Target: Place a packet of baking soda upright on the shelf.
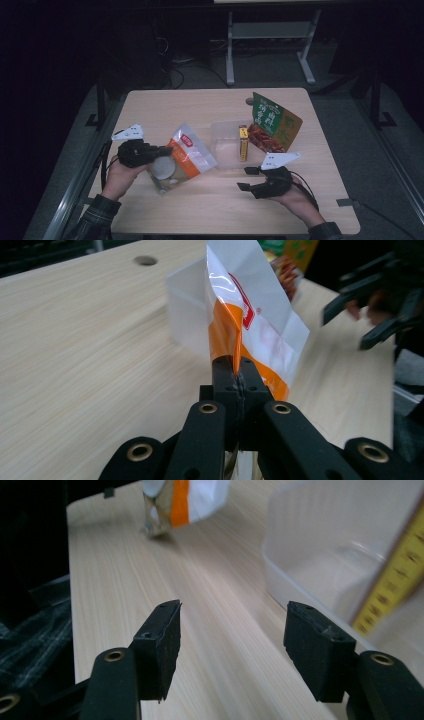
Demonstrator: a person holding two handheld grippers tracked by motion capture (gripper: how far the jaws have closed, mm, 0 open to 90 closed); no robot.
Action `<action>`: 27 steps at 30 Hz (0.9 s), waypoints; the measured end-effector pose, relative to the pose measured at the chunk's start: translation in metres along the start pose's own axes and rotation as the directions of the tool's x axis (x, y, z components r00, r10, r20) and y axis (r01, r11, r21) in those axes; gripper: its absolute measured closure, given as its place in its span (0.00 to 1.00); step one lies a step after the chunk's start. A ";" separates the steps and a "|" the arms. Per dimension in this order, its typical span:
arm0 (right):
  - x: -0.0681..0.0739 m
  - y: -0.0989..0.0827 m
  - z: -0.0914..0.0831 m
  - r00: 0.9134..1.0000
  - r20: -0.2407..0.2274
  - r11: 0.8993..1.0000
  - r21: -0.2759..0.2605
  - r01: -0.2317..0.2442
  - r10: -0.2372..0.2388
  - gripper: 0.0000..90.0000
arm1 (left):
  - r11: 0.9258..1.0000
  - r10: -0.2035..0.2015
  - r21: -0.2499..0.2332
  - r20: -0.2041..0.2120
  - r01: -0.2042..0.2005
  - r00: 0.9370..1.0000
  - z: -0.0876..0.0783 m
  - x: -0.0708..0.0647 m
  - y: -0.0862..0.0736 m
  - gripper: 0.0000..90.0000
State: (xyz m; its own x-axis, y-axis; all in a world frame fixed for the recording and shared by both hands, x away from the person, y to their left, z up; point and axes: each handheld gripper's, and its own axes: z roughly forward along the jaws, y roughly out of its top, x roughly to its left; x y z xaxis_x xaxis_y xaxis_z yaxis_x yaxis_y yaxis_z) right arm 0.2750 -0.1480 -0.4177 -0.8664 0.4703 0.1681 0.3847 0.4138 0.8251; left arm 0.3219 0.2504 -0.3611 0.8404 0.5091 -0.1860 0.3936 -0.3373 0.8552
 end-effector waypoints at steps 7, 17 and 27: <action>0.005 0.018 0.024 0.997 -0.061 0.999 -0.021 0.037 -0.039 0.44 | 1.000 0.022 -0.023 0.053 -0.021 0.998 0.011 -0.020 0.007 1.00; 0.012 0.042 0.050 0.988 -0.148 0.992 -0.126 0.022 -0.040 0.50 | 0.997 0.025 -0.078 0.093 -0.018 0.995 0.017 -0.035 0.011 1.00; 0.013 0.047 0.060 0.975 -0.222 0.985 -0.167 -0.034 -0.004 0.91 | 0.995 0.010 -0.099 0.101 0.000 0.995 0.017 -0.034 0.010 0.99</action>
State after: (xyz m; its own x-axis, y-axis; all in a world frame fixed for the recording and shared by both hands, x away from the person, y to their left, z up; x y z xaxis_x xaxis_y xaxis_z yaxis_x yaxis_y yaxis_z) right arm 0.3011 -0.0756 -0.4097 -0.9171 0.2840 0.2798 0.3549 0.2615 0.8976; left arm 0.3036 0.2164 -0.3550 0.8775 0.4234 -0.2250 0.3547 -0.2575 0.8988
